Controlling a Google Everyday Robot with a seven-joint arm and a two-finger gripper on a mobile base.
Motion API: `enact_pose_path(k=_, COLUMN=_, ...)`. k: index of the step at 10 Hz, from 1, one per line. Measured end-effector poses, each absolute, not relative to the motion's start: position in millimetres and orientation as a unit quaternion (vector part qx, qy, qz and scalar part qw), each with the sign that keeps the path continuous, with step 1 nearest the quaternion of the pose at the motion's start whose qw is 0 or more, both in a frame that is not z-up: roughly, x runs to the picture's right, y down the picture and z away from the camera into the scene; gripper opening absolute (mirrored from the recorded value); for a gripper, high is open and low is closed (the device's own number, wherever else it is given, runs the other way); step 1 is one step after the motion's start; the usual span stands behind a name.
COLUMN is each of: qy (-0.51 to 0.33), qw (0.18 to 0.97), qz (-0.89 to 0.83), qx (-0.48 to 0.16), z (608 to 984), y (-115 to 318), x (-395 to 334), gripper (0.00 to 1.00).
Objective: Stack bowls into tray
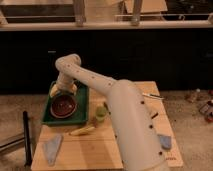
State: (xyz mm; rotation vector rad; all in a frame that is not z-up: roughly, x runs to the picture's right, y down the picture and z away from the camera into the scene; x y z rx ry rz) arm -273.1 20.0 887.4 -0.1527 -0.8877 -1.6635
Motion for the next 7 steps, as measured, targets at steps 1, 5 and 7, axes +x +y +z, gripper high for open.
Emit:
enact_pose_path(k=1, qy=-0.382, qw=0.582, qz=-0.715, qx=-0.07, z=893, y=17, x=-273, gripper=0.8)
enact_pose_path(k=5, qy=-0.375, qw=0.575, qz=-0.724, qx=-0.066, z=894, y=7, x=-277, gripper=0.8)
enact_pose_path(k=7, qy=-0.366, qw=0.579, qz=-0.726, qx=-0.061, z=886, y=4, x=-273, gripper=0.8)
